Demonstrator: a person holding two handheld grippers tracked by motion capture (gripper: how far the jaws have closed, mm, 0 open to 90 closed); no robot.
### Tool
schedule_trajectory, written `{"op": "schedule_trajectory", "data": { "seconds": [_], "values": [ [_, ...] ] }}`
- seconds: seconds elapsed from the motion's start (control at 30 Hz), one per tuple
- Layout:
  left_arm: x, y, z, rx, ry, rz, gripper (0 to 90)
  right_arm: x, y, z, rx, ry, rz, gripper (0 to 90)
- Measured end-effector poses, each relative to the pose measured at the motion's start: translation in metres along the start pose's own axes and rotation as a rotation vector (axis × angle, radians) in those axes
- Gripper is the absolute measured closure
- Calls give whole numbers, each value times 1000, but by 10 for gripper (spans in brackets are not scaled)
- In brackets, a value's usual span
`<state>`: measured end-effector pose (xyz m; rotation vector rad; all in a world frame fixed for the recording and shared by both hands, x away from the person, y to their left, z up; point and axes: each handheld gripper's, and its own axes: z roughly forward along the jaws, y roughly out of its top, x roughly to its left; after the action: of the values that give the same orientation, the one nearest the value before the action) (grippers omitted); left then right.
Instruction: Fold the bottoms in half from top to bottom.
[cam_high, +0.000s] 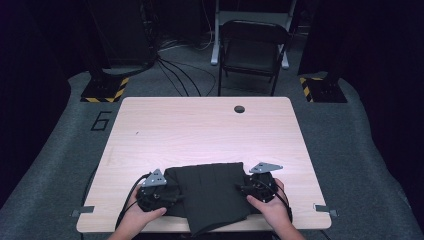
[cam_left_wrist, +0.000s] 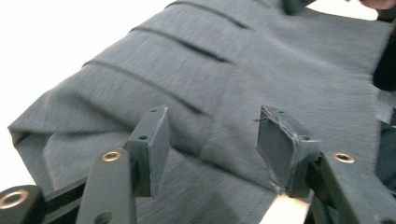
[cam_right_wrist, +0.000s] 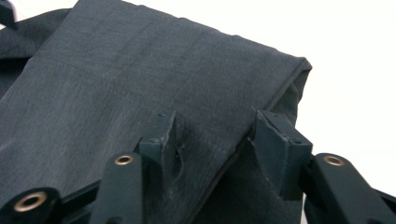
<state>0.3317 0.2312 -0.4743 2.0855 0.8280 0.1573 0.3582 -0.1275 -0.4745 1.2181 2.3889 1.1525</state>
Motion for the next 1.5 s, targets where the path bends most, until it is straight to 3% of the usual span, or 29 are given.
{"op": "schedule_trajectory", "data": {
  "seconds": [0.17, 0.33, 0.6, 0.8, 0.87, 1.0, 1.07, 1.2, 1.3, 1.33, 1.5],
  "values": [
    [-1, -7, 7, 10, -9, -39, 411, 3, -5, -4, -1, -3, 16, 447],
    [-5, -16, 16, 61, -29, -24, 410, 6, -9, -3, 15, 13, 7, 423],
    [-11, -24, 25, 65, -48, -56, 379, 9, -22, -4, 53, 30, 31, 398],
    [-13, -25, 29, 60, -42, -69, 357, 8, -26, 5, 76, 51, 40, 410],
    [-13, -23, 30, 62, -35, -81, 391, 10, -27, 8, 90, 65, 33, 427],
    [-12, -21, 29, 67, -5, -105, 564, 16, -25, 12, 111, 50, -9, 476],
    [-12, -21, 28, 66, -3, -129, 622, 16, -24, 12, 105, 52, -10, 512],
    [-11, -21, 27, 76, 20, -129, 767, 16, -24, 11, 105, 58, 6, 542],
    [-13, -20, 26, 83, 27, -115, 815, 13, -24, 11, 97, 63, 8, 533],
    [-13, -19, 26, 89, 26, -101, 829, 15, -25, 10, 107, 63, 33, 532],
    [-12, -14, 22, 80, 24, -84, 859, 15, -22, 8, 101, 61, 10, 541]
  ]
}}
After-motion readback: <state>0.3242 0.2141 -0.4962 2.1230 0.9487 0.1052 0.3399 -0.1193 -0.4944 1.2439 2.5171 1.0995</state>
